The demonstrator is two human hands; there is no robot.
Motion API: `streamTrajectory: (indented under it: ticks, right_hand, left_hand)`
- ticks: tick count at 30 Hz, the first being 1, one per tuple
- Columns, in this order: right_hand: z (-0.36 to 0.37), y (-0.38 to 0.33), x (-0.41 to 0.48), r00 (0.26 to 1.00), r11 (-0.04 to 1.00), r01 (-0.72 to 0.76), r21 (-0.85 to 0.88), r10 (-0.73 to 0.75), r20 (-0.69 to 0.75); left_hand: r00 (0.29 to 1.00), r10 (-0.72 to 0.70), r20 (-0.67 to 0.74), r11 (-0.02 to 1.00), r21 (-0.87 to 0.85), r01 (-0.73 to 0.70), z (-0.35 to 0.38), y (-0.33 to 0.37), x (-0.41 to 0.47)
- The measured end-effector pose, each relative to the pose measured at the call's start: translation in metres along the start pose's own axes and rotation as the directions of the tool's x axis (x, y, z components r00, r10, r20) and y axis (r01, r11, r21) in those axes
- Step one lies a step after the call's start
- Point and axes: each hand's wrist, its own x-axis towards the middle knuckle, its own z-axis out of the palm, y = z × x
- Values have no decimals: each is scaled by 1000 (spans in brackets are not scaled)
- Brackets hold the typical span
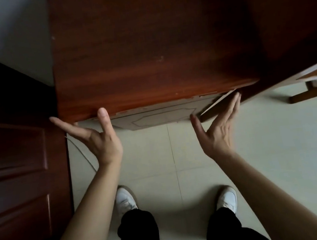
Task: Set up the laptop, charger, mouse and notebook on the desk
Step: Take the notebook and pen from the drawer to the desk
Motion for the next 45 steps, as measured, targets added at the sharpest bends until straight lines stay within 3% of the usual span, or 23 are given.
streamTrajectory:
  ticks: [2, 4, 8, 16, 21, 27, 32, 39, 42, 45]
  right_hand:
    - [5, 5, 4, 992, 991, -119, 66, 117, 42]
    - [6, 9, 13, 987, 982, -157, 102, 153, 46]
    - [6, 11, 34, 972, 954, -233, 188, 227, 52]
    - [-4, -2, 48, 945, 829, -312, 465, 320, 64]
    - [-11, -4, 41, 934, 826, -355, 438, 334, 127]
    - [-21, -8, 21, 937, 824, -343, 451, 332, 106]
    - [-31, -13, -22, 930, 822, -354, 445, 360, 75]
    - [-47, -9, -70, 860, 625, -506, 594, 422, 288]
    - [-40, -10, -64, 777, 487, -595, 639, 551, 304]
    - [-29, -5, -59, 686, 422, -676, 605, 659, 307]
  left_hand:
    - [996, -85, 33, 996, -39, 86, 5, -6, -3]
    - [986, -136, 96, 990, 40, 133, 9, -12, -8]
    - [972, -77, 222, 997, 48, 69, 10, -21, -9]
    - [935, -252, 250, 966, 14, 257, -2, -27, -2]
    - [905, -279, 320, 959, 139, 247, -17, -32, 11]
    - [923, -244, 298, 969, 118, 218, -24, -30, -10]
    - [866, -410, 285, 911, 168, 376, -44, -26, -40]
    - [794, -573, 204, 820, 153, 552, -63, -15, -67]
    - [821, -529, 216, 848, 89, 523, -59, -25, -66]
    - [799, -552, 240, 827, 34, 561, -60, -36, -71]
